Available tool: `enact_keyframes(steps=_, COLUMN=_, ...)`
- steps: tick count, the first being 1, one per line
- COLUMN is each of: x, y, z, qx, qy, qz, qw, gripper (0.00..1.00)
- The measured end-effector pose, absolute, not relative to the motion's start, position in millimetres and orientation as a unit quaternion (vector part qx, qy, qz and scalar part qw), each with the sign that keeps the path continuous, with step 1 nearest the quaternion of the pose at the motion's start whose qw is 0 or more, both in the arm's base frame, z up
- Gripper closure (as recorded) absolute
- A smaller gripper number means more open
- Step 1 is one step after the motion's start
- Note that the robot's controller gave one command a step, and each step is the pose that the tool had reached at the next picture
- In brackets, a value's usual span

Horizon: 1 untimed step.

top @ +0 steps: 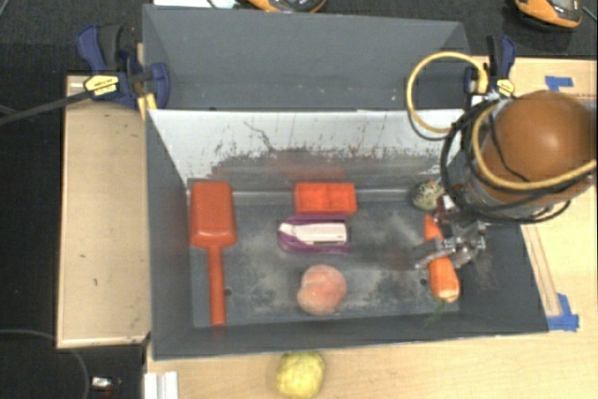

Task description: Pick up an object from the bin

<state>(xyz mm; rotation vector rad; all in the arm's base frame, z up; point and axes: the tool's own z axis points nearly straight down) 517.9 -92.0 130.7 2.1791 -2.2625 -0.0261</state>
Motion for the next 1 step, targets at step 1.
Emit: enact_keyframes(steps=1, x=517.7, y=-91.4, z=156.0, qx=0.693, qy=-0.721, qz=-0.009, qw=0.0, gripper=1.0)
